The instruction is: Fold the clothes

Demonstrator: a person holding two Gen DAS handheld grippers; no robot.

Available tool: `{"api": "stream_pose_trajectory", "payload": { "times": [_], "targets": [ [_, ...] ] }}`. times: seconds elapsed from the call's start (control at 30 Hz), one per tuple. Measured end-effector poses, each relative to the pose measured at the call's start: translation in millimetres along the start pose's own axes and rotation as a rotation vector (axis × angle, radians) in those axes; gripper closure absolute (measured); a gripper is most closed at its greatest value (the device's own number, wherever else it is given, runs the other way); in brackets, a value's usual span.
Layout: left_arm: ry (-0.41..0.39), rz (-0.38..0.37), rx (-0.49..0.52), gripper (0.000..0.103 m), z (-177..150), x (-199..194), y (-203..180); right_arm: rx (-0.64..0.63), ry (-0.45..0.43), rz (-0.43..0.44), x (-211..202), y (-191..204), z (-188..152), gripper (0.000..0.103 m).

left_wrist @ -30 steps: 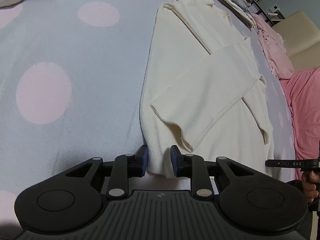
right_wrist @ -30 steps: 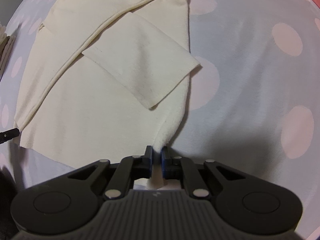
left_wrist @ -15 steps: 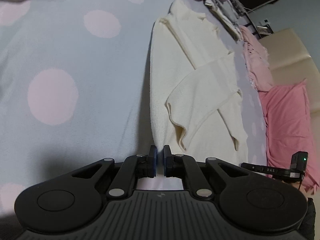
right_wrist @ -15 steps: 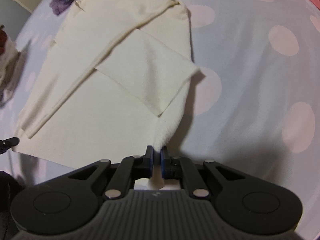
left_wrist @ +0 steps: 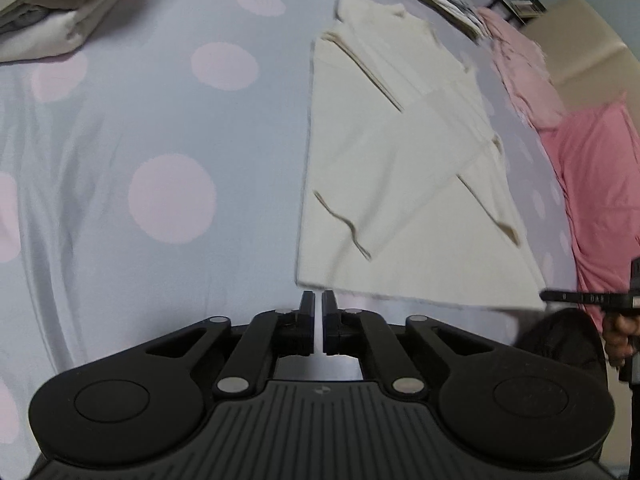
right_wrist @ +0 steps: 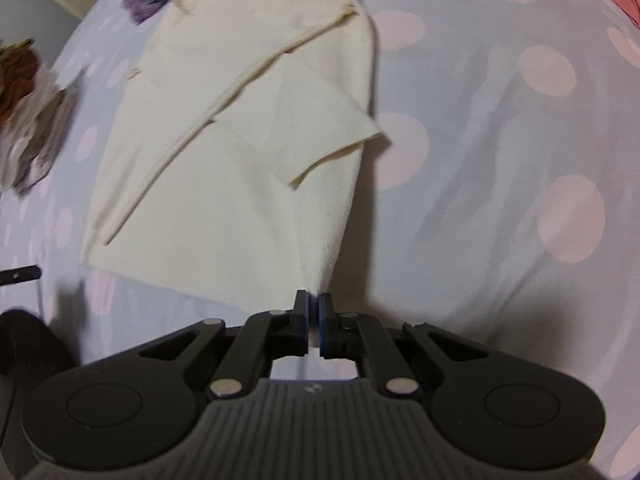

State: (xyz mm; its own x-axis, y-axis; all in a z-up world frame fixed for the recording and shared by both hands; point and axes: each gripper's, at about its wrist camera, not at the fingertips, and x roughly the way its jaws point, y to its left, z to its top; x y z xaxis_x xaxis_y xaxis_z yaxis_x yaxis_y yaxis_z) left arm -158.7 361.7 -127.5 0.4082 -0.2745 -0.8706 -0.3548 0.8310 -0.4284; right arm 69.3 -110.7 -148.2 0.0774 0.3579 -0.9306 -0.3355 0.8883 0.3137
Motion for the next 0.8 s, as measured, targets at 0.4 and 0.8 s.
{"api": "stream_pose_trajectory", "payload": {
  "times": [0.4,0.8],
  "targets": [
    [0.085,0.030,0.028,0.059,30.7,62.8,-16.9,0.098,0.050,-0.043,24.6,-16.8,23.8,0.052],
    [0.164,0.043,0.007,0.062,40.0,89.4,-11.4,0.108,0.164,0.012,60.0,-19.6,36.4,0.068]
  ]
}}
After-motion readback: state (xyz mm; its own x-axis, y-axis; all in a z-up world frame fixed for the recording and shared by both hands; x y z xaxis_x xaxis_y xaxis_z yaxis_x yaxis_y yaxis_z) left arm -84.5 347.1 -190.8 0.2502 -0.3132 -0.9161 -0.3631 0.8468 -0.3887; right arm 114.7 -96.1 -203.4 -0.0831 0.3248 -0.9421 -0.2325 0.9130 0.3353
